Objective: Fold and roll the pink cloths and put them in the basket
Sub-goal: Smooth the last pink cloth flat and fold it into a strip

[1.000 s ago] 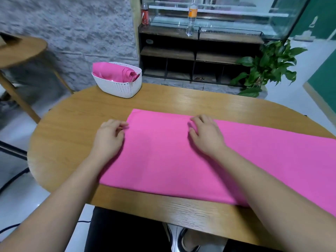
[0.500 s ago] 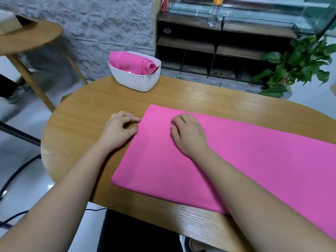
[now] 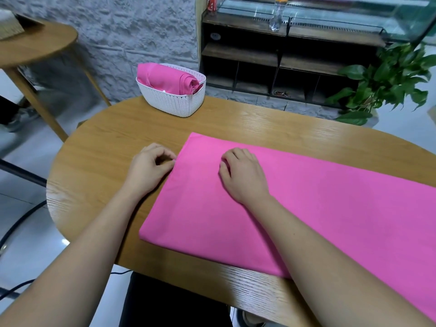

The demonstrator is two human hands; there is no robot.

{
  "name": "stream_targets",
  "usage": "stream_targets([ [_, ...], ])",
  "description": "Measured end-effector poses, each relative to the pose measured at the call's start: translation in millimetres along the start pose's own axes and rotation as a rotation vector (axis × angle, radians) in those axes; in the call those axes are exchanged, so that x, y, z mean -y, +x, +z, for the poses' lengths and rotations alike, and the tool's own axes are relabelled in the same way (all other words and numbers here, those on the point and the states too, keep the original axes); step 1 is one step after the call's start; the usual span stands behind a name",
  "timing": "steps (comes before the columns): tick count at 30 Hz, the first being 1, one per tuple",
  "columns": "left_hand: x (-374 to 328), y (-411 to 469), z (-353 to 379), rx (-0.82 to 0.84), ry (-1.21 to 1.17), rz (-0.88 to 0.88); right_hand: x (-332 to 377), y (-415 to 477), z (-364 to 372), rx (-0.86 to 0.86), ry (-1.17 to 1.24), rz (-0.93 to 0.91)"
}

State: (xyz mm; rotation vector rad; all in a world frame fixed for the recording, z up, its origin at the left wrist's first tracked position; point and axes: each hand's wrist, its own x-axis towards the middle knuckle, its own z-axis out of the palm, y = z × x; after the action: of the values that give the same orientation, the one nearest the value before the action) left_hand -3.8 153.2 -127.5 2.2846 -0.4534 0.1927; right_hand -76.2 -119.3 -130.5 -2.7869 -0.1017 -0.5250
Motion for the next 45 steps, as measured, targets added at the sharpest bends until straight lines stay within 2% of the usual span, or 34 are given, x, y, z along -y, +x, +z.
stream_targets([
  [5,1.4,3.2,1.5,-0.137,-0.038,-0.157,-0.5,0.0,1.1,0.001,-0.008,0.0],
  [8,1.8,3.6,2.6,-0.159,-0.08,-0.233,-1.0,-0.5,0.6,0.004,-0.009,-0.002],
  [12,-1.0,0.1,0.4,-0.024,-0.239,-0.197,-1.3,0.1,1.1,0.007,-0.007,0.001],
  [14,-0.7,-0.7,-1.4,0.033,-0.224,-0.173,-0.9,0.0,1.3,0.007,-0.006,0.0],
  [16,-3.0,-0.2,-2.6,0.042,-0.158,-0.142,-0.9,0.0,1.2,0.006,-0.006,-0.001],
  [19,-3.0,1.7,-0.7,0.025,-0.189,-0.143,-0.9,0.0,0.9,0.008,-0.009,0.001],
  [28,-3.4,0.1,-1.9,-0.359,-0.097,-0.292,0.0,-1.4,-1.6,0.026,-0.012,0.017],
  [35,5.9,-0.5,-10.9,-0.543,-0.223,-0.422,1.9,-2.7,-6.0,0.041,-0.038,0.024],
  [41,-18.8,-1.1,-18.0,-0.441,-0.32,-0.479,10.5,-11.6,-20.4,0.047,-0.127,-0.033],
  [45,-45.4,-19.1,-23.3,-0.26,-0.135,-0.214,9.2,-45.4,-32.6,0.125,-0.025,-0.085],
])
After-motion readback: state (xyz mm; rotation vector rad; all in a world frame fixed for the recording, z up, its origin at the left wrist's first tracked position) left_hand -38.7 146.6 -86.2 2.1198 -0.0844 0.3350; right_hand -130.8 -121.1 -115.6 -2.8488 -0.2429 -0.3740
